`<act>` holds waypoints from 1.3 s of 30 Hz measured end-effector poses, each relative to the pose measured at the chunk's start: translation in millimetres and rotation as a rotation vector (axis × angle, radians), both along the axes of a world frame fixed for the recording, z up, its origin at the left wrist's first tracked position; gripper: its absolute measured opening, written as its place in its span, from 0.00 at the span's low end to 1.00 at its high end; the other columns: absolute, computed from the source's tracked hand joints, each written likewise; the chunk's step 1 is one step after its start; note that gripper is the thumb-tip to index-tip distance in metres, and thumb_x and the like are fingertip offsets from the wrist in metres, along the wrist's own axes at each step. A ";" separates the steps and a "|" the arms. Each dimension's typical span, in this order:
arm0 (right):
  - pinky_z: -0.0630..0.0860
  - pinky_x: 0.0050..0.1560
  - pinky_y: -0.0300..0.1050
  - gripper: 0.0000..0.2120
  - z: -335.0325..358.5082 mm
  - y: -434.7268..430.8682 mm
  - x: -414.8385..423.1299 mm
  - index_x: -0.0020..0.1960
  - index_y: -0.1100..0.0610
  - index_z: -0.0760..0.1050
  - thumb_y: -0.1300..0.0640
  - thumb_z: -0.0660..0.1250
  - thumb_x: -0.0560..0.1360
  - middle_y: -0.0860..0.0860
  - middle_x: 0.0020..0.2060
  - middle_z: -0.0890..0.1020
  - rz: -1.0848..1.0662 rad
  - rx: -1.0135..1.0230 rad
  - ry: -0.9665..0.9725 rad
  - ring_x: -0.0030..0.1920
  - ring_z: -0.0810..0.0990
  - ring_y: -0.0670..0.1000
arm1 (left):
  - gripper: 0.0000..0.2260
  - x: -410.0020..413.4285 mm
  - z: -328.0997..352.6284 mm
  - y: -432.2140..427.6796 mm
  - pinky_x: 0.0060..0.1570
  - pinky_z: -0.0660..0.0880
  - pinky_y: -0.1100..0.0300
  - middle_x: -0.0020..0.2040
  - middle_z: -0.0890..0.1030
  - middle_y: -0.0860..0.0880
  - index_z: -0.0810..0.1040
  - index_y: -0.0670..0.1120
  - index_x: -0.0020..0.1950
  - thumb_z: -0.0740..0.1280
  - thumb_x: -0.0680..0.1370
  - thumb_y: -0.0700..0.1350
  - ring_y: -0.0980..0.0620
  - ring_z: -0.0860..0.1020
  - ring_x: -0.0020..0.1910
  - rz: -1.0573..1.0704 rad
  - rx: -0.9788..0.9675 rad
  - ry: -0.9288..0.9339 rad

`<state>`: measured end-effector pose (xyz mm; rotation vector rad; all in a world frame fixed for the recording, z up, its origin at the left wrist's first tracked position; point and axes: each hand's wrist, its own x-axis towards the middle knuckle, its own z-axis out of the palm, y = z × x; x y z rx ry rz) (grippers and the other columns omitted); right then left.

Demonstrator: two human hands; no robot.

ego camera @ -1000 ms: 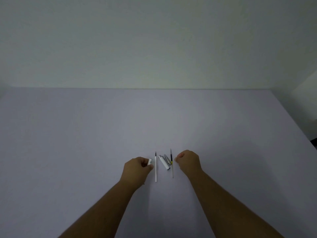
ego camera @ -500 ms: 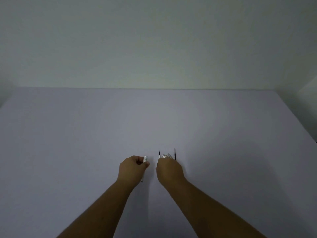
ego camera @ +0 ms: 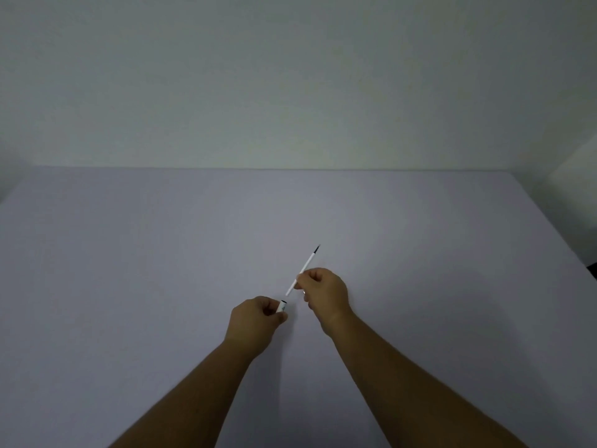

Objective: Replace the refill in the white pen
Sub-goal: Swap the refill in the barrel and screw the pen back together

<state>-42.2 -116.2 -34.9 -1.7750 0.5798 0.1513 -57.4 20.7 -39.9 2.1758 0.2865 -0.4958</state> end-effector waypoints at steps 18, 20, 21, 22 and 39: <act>0.68 0.36 0.38 0.06 18.5 -25.0 8.4 0.42 0.55 0.82 0.55 0.67 0.72 0.47 0.34 0.80 0.089 0.106 -0.073 0.32 0.73 0.44 | 0.06 1.5 10.5 -15.0 0.33 0.70 0.67 0.39 0.81 0.50 0.82 0.46 0.48 0.71 0.73 0.46 0.55 0.76 0.36 -0.043 -0.071 -0.036; 0.70 0.38 0.38 0.06 18.0 -26.5 8.5 0.42 0.56 0.82 0.55 0.68 0.71 0.47 0.34 0.80 0.247 0.055 -0.034 0.35 0.75 0.44 | 0.06 3.4 11.4 -17.4 0.32 0.70 0.68 0.43 0.83 0.47 0.82 0.46 0.48 0.71 0.73 0.46 0.53 0.76 0.38 -0.045 -0.080 -0.043; 0.71 0.38 0.38 0.06 17.2 -27.3 9.1 0.42 0.56 0.82 0.55 0.68 0.71 0.47 0.33 0.80 0.281 0.053 -0.020 0.35 0.76 0.44 | 0.06 4.4 11.3 -18.0 0.30 0.69 0.69 0.43 0.83 0.47 0.81 0.46 0.48 0.70 0.73 0.46 0.54 0.76 0.37 -0.051 -0.080 -0.044; 0.70 0.37 0.37 0.06 16.5 -28.5 10.1 0.42 0.56 0.83 0.54 0.69 0.71 0.46 0.33 0.80 0.279 0.066 -0.014 0.34 0.75 0.43 | 0.06 5.1 10.7 -17.8 0.26 0.69 0.71 0.42 0.82 0.47 0.81 0.46 0.49 0.70 0.73 0.46 0.56 0.75 0.35 -0.057 -0.081 -0.045; 0.72 0.40 0.44 0.10 -32.3 -35.5 27.1 0.43 0.59 0.79 0.52 0.64 0.73 0.57 0.44 0.82 0.465 -0.842 0.228 0.45 0.80 0.57 | 0.12 12.9 0.8 -2.9 0.32 0.69 0.69 0.43 0.81 0.49 0.77 0.54 0.58 0.68 0.75 0.47 0.53 0.79 0.42 -0.056 -0.146 -0.008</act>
